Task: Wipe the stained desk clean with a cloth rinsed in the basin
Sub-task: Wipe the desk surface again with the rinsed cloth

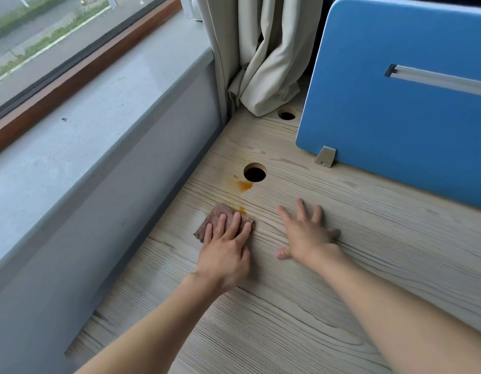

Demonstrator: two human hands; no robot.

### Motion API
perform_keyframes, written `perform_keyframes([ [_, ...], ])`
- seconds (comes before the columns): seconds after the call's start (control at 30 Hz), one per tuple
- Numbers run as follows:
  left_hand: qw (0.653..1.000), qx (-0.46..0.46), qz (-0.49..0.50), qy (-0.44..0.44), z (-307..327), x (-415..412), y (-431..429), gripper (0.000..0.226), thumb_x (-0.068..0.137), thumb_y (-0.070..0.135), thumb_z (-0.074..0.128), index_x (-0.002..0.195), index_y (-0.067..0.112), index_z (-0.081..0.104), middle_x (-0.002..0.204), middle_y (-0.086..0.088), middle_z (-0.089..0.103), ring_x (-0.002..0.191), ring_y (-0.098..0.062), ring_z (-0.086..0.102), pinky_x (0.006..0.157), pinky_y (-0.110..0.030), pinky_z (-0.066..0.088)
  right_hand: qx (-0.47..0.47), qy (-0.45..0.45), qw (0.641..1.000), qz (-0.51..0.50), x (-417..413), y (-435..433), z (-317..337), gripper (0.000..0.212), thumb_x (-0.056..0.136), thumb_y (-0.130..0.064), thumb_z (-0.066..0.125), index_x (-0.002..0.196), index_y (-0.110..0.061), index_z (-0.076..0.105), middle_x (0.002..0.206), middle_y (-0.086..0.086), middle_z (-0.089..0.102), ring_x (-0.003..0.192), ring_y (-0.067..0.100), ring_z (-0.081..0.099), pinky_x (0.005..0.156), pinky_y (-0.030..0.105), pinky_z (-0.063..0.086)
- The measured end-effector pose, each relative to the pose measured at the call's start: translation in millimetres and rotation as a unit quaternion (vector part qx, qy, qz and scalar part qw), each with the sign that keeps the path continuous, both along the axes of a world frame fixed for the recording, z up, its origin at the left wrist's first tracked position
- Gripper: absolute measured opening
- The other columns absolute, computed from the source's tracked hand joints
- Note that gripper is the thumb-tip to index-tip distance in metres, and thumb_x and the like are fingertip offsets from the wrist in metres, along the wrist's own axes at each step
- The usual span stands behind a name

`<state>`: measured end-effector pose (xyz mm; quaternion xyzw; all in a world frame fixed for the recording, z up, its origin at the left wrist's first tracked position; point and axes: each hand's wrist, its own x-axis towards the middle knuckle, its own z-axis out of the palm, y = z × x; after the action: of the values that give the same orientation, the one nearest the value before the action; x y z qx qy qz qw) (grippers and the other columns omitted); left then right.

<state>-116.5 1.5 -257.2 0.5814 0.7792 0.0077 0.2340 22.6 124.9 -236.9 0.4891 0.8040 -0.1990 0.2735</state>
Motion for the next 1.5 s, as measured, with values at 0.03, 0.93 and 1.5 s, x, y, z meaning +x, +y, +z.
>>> perform_keyframes([
  [0.03,1.0,0.002,-0.015,-0.002,0,3,-3,0.059,0.102,0.036,0.027,0.159,0.036,0.009,0.166,0.008,-0.009,0.151,-0.02,-0.018,0.123,-0.045,-0.011,0.0,0.003,1.0,-0.002,0,1,0,0.111,0.083,-0.053,0.073,0.156,-0.041,-0.009,0.163,0.005,-0.023,0.148,0.048,-0.014,0.104,0.079,0.025],
  [0.93,1.0,0.016,0.017,-0.01,-2,-4,54,0.06,0.1,0.03,0.031,0.158,0.037,0.015,0.167,0.007,-0.002,0.153,-0.021,-0.011,0.123,-0.046,-0.008,-0.017,-0.026,0.999,-0.008,-10,17,3,0.13,0.07,-0.053,0.084,0.154,-0.042,-0.014,0.162,0.007,-0.025,0.147,0.05,-0.015,0.104,0.078,0.026],
  [1.5,1.0,0.018,0.012,-0.012,-2,-25,79,0.061,0.099,0.03,0.032,0.158,0.038,0.015,0.167,0.009,-0.001,0.153,-0.019,-0.01,0.124,-0.045,-0.007,-0.016,-0.009,0.999,-0.034,-40,21,-6,0.12,0.074,-0.045,0.085,0.153,-0.041,-0.006,0.159,0.017,-0.022,0.144,0.055,-0.017,0.099,0.084,0.022],
])
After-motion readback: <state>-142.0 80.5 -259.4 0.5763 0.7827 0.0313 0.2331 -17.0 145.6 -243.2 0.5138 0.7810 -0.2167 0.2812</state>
